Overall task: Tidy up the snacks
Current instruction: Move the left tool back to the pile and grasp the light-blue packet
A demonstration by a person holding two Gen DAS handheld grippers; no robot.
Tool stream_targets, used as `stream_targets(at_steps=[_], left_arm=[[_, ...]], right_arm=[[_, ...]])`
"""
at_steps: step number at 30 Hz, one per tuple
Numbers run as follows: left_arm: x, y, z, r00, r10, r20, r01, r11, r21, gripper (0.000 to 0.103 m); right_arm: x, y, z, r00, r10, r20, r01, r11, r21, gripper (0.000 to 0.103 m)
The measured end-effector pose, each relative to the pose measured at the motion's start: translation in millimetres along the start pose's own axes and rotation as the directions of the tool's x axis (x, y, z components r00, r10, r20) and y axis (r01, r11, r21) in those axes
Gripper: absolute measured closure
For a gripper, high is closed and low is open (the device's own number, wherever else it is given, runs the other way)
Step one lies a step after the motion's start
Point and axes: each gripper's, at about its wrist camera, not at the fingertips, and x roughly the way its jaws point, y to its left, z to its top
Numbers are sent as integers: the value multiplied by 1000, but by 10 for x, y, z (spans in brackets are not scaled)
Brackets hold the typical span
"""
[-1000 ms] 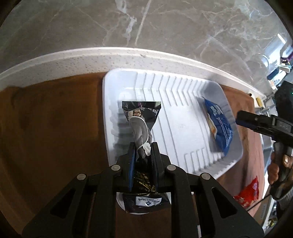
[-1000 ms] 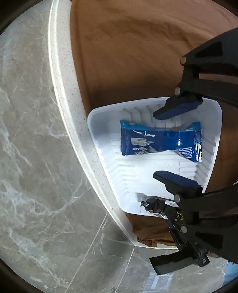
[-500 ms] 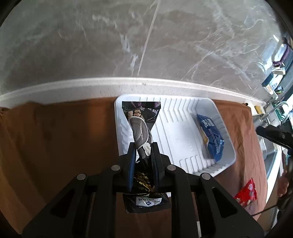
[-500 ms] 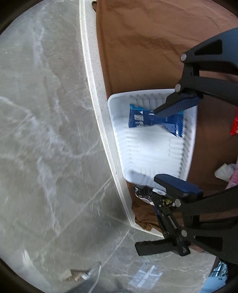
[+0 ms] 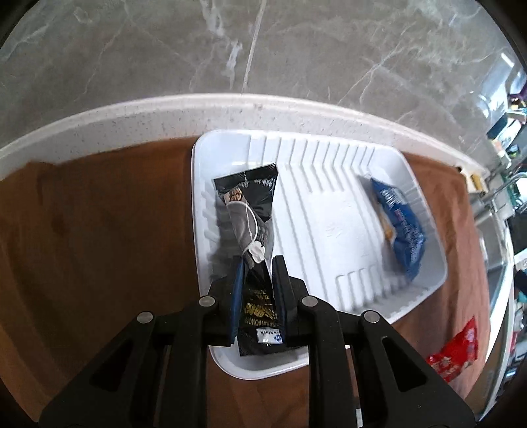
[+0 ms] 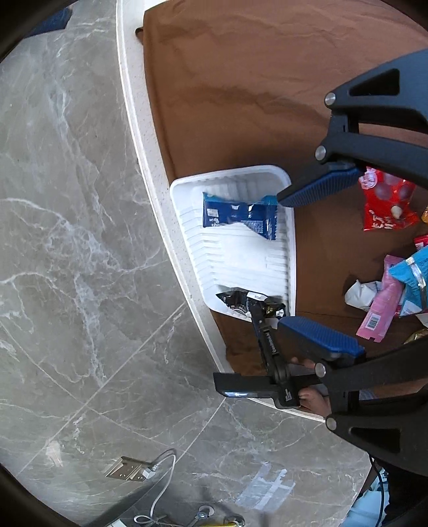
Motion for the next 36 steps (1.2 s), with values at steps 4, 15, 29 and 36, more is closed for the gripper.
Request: stream_targets(at_steps=[4, 15, 29, 36], left_arm=[[-255, -23, 0, 997, -19, 71, 18, 1000, 15, 87], [-844, -246, -515, 990, -123, 72, 116, 989, 94, 87], [-1151, -998, -1861, 966, -214, -147, 252, 906, 341, 87], [-1082, -1641, -2221, 959, -169, -225, 267, 800, 538, 87]], right_arm=[[-74, 5, -61, 1000, -6, 9, 6, 1000, -8, 30], [-163, 142, -468, 997, -44, -58, 37, 992, -117, 28], [-116, 80, -1407, 969, -111, -221, 56, 969, -240, 28], [-90, 34, -1662, 955, -179, -238, 105, 950, -294, 28]])
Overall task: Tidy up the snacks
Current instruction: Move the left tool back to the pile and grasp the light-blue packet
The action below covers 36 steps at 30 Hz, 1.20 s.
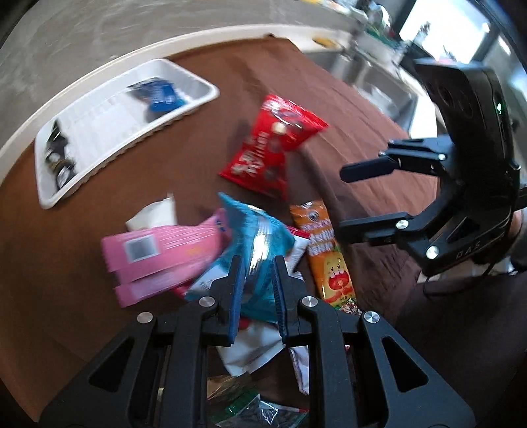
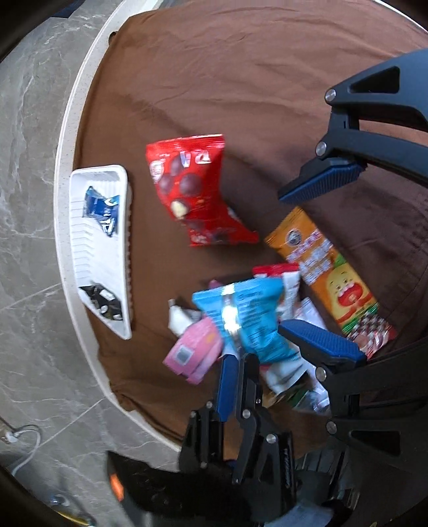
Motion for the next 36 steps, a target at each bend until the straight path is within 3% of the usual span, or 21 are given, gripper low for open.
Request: stream_targets(at_steps=[6, 24, 30, 36], left_arm=[[111, -123, 83, 997, 62, -36, -59, 996, 69, 87], [428, -75, 230, 992, 81, -96, -66, 985, 158, 86], [412, 111, 305, 995, -33, -92, 39, 997, 60, 86], [331, 144, 359, 994, -79, -74, 82, 995, 50, 86]], right_arm=[[69, 10, -183, 1000, -20, -20, 20, 1000, 7, 28], [173, 35, -313, 998, -34, -47, 37, 998, 59, 28], [179, 37, -301, 998, -42, -42, 45, 997, 70, 27], [169, 15, -295, 999, -40, -29, 42, 995, 92, 26]])
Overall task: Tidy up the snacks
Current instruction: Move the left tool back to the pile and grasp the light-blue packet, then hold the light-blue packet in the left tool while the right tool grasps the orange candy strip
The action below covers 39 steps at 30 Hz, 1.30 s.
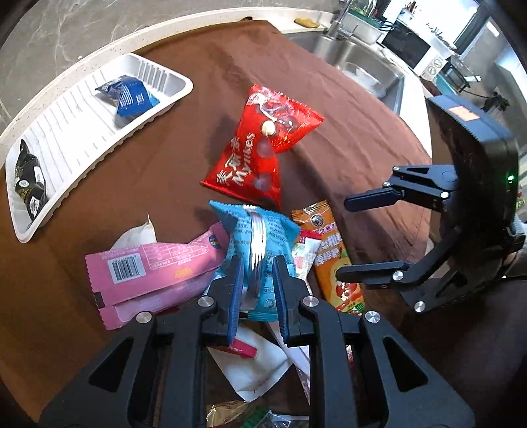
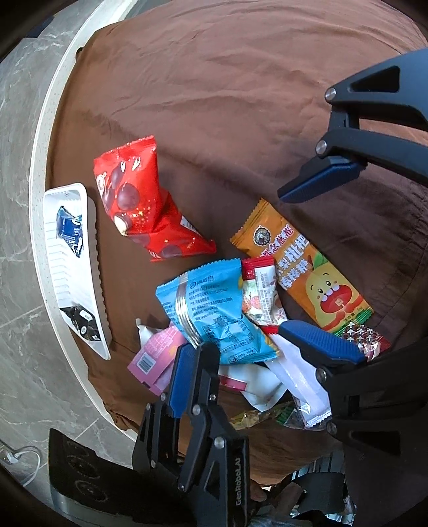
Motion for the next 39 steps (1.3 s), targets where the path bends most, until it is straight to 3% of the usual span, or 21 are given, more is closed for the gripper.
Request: stream_targets(at_steps=[9, 18, 20, 22, 24, 27, 30, 35, 37, 39], left_arm=[[133, -32, 103, 999, 34, -40, -33, 999, 35, 86], [192, 18, 147, 999, 9, -36, -9, 1000, 6, 85], [246, 47, 138, 998, 3, -58, -3, 1000, -3, 71], [340, 79, 109, 994, -38, -99, 36, 999, -19, 28], [444, 76, 63, 982, -136, -129, 131, 990, -46, 22], [531, 45, 18, 983, -119, -140, 114, 993, -45, 21], [524, -28, 32, 991, -36, -132, 35, 999, -11, 22], [382, -41, 89, 994, -45, -101, 43, 999, -26, 26], [314, -23, 119, 997, -20, -81, 19, 1000, -23, 43], [332, -21, 126, 995, -13, -98, 12, 1000, -16, 49]], right_arm=[[-27, -22, 13, 1000, 1, 16, -2, 1000, 15, 25], [-27, -46, 15, 1000, 4, 26, -5, 999, 34, 23], [-25, -46, 16, 1000, 4, 28, -5, 999, 36, 23], [-17, -41, 28, 1000, 5, 28, -6, 999, 37, 23], [-24, -47, 23, 1000, 6, 28, -7, 999, 35, 22], [-27, -59, 22, 1000, 3, 31, -5, 999, 36, 21], [-22, -72, 25, 1000, 0, 30, -1, 999, 39, 21], [-10, -64, 46, 1000, -3, 28, 3, 999, 32, 20], [-15, -67, 47, 1000, -6, 29, 5, 999, 31, 20], [-12, -73, 54, 1000, -6, 28, 5, 999, 32, 20]])
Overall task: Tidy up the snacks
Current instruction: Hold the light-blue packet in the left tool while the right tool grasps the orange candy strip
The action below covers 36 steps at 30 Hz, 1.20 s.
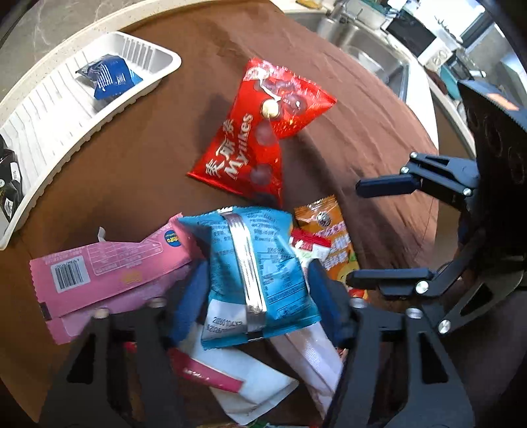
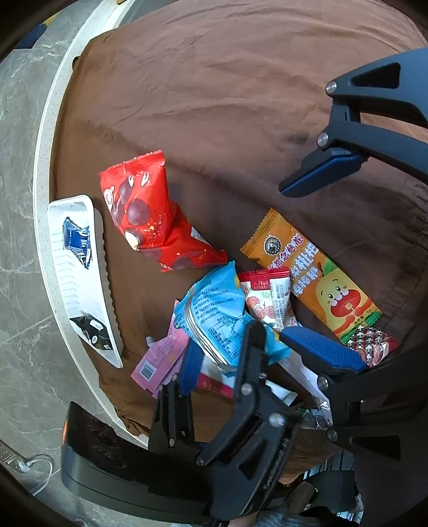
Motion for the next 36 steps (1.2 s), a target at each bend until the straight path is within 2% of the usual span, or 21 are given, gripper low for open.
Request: stream_targets(at_steps=[5, 10, 12, 16, 24, 26, 28, 31, 32, 36], left_arm=[[39, -77, -24, 1000, 4, -8, -3, 999, 37, 52], [36, -21, -31, 1000, -19, 20, 19, 1000, 12, 64], [11, -21, -38, 1000, -6, 31, 5, 1000, 15, 65], [-87, 53, -78, 997, -45, 55, 46, 999, -16, 65], [-345, 77, -159, 992, -55, 109, 59, 998, -32, 65], [-369, 56, -174, 992, -56, 111, 59, 998, -29, 65], [-391, 46, -185, 991, -53, 119, 58, 998, -39, 65], [-383, 35, -181, 990, -57, 130, 65, 996, -58, 65], [-393, 45, -189, 989, -62, 134, 71, 995, -64, 65], [-422, 58, -221, 987, -67, 148, 80, 994, -78, 65]], right_arm=[[13, 4, 10, 1000, -5, -5, 5, 1000, -5, 19], [43, 35, 13, 1000, -4, -13, 4, 1000, -16, 19], [56, 64, 12, 1000, -10, -16, 9, 1000, -28, 19], [88, 92, -3, 999, -24, -33, 23, 998, -50, 19], [284, 247, -93, 987, -131, -96, 116, 983, -143, 20], [330, 321, -115, 979, -181, -95, 161, 969, -186, 27], [335, 397, -133, 977, -197, -88, 173, 959, -224, 34], [315, 492, -136, 977, -202, -67, 178, 948, -263, 60], [307, 514, -135, 975, -213, -59, 189, 942, -277, 66], [235, 438, -109, 986, -158, -44, 144, 961, -238, 80]])
